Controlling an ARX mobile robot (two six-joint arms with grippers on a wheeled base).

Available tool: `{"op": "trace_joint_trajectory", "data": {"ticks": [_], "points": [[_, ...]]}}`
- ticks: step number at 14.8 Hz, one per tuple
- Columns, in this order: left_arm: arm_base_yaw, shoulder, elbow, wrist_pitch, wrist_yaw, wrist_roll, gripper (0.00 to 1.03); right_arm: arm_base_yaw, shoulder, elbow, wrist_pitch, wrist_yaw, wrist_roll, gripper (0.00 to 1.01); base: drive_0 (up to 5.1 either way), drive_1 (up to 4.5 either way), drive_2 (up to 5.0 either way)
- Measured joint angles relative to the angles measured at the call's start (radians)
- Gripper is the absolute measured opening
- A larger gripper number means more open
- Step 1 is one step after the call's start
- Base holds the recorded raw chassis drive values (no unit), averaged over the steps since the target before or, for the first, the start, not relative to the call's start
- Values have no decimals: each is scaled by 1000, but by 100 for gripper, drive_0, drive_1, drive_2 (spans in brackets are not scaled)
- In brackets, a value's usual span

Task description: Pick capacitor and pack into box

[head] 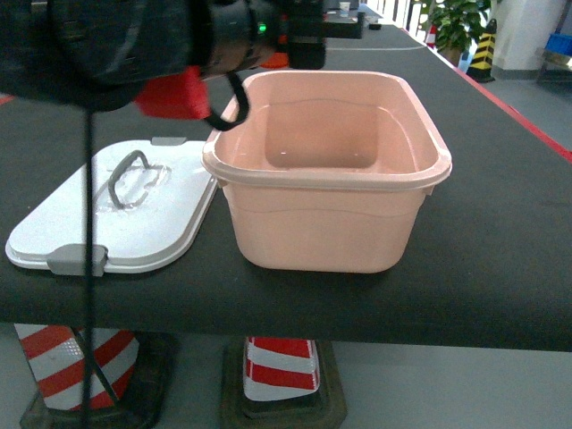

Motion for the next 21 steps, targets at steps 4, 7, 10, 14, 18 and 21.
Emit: {"op": "trace_joint_trajectory", "data": {"ticks": [4, 7, 10, 14, 18, 21], "points": [[-29, 175, 182, 2, 21, -22, 74, 0, 0, 0, 0, 0, 0, 98, 0, 0, 0], [-29, 61, 29, 80, 22, -7, 97, 0, 0, 0, 0, 0, 0, 98, 0, 0, 0], [32, -375, -387, 255, 32, 37, 98, 0, 0, 0, 0, 0, 0, 98, 0, 0, 0], [204, -978, -951, 143, -4, 84, 98, 0, 0, 0, 0, 0, 0, 98, 0, 0, 0], [380, -816, -1049, 380, 48, 87, 98, 0, 0, 0, 0, 0, 0, 98, 0, 0, 0], [458, -359, -784, 483, 92, 65, 98, 0, 0, 0, 0, 0, 0, 98, 0, 0, 0]]}}
